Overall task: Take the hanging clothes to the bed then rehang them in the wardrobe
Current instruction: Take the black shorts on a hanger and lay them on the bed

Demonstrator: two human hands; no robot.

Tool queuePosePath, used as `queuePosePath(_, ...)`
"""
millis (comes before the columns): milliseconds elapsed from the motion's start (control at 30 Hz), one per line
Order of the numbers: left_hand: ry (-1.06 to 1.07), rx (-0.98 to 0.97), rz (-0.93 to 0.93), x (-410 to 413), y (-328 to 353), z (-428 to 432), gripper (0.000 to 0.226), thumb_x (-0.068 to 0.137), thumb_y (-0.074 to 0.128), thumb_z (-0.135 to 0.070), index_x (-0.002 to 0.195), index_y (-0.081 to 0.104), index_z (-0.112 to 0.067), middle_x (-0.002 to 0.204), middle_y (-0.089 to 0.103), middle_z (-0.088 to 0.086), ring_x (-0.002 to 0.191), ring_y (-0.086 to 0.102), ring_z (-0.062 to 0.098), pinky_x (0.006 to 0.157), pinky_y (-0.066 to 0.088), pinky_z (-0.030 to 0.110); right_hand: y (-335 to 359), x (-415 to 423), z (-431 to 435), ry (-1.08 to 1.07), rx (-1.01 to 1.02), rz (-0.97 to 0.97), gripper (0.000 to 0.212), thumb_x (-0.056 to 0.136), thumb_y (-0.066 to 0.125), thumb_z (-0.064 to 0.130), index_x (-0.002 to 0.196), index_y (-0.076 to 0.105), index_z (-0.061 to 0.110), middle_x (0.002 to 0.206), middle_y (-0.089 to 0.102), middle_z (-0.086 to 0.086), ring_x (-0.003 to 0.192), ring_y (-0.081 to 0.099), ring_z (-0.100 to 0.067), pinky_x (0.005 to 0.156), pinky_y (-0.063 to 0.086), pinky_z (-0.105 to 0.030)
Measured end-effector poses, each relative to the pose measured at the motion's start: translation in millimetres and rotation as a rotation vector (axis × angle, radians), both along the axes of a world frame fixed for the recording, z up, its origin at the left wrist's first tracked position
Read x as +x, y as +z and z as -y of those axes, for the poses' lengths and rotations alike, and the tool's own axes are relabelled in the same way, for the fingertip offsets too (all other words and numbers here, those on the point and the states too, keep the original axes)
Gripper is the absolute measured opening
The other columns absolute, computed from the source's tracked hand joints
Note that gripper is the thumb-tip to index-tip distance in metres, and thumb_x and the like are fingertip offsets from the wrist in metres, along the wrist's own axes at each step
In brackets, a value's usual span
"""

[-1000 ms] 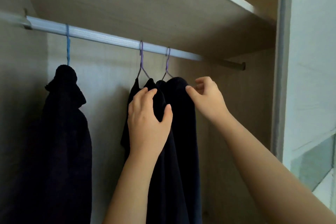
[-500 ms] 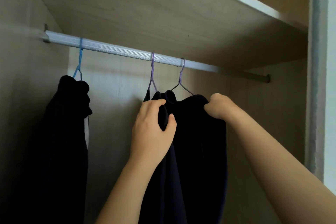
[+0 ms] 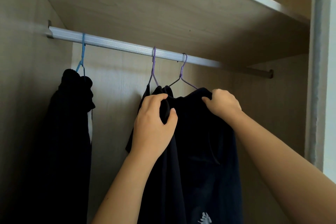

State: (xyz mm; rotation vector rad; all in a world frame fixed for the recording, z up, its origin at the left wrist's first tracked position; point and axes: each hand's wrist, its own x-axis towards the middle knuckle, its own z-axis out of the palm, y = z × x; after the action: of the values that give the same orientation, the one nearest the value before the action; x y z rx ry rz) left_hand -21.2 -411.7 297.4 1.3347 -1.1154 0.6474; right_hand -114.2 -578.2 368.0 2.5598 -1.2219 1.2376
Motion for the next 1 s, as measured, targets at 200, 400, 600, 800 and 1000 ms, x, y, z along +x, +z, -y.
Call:
queuePosePath(200, 0.012, 0.012, 0.016, 0.5, 2.5, -2.7, 0.034, 0.085, 0.057, -0.022, 0.119, 0.054, -0.019, 0.120, 0.050, -0.008, 0.108, 0.048, 0.004, 0.086, 0.033, 0.016, 8.8, -17.3, 9.2, 0.026, -0.041, 0.116, 0.032, 0.091, 0.048, 0.035, 0.095, 0.056, 0.005, 0.101, 0.062, -0.017, 0.094, 0.057, -0.036, 0.066, 0.037, -0.032)
queuePosePath(400, 0.159, 0.068, 0.154, -2.4, 2.5, -0.5, 0.038, 0.086, 0.057, -0.025, 0.122, 0.054, -0.014, 0.126, 0.049, 0.001, 0.118, 0.046, 0.018, 0.095, 0.039, 0.030, 20.7, -37.7, 6.2, 0.023, -0.085, 0.202, 0.033, 0.091, 0.049, 0.038, 0.082, 0.051, 0.006, 0.073, 0.051, -0.006, 0.078, 0.054, -0.033, 0.061, 0.037, -0.033)
queuePosePath(600, 0.238, 0.062, 0.363, -21.1, 0.5, 7.6, 0.034, 0.081, 0.063, -0.022, 0.112, 0.060, -0.010, 0.120, 0.058, 0.012, 0.115, 0.053, 0.030, 0.092, 0.044, 0.044, 17.4, -77.1, -13.9, -0.019, -0.187, 0.252, 0.034, 0.090, 0.050, 0.040, 0.087, 0.056, 0.006, 0.076, 0.058, -0.006, 0.075, 0.055, -0.027, 0.062, 0.043, -0.035)
queuePosePath(800, -0.019, 0.065, 0.457, -46.6, -6.7, 13.7, 0.042, 0.084, 0.042, -0.033, 0.113, 0.060, -0.009, 0.123, 0.057, 0.011, 0.118, 0.053, 0.029, 0.095, 0.043, 0.040, -34.7, -138.1, -56.2, -0.175, -0.246, 0.246, 0.034, 0.088, 0.052, 0.042, 0.083, 0.056, 0.009, 0.072, 0.059, -0.005, 0.070, 0.055, -0.026, 0.060, 0.041, -0.031)
queuePosePath(1000, -0.032, 0.019, 0.497, -47.2, -29.6, 22.3, 0.035, 0.086, 0.051, -0.021, 0.116, 0.057, -0.004, 0.122, 0.056, 0.019, 0.118, 0.050, 0.037, 0.092, 0.043, 0.050, -98.5, -222.9, -131.2, -0.330, -0.190, 0.250, 0.025, 0.085, 0.057, 0.038, 0.069, 0.050, 0.021, 0.055, 0.050, 0.004, 0.056, 0.049, -0.019, 0.049, 0.035, -0.028)
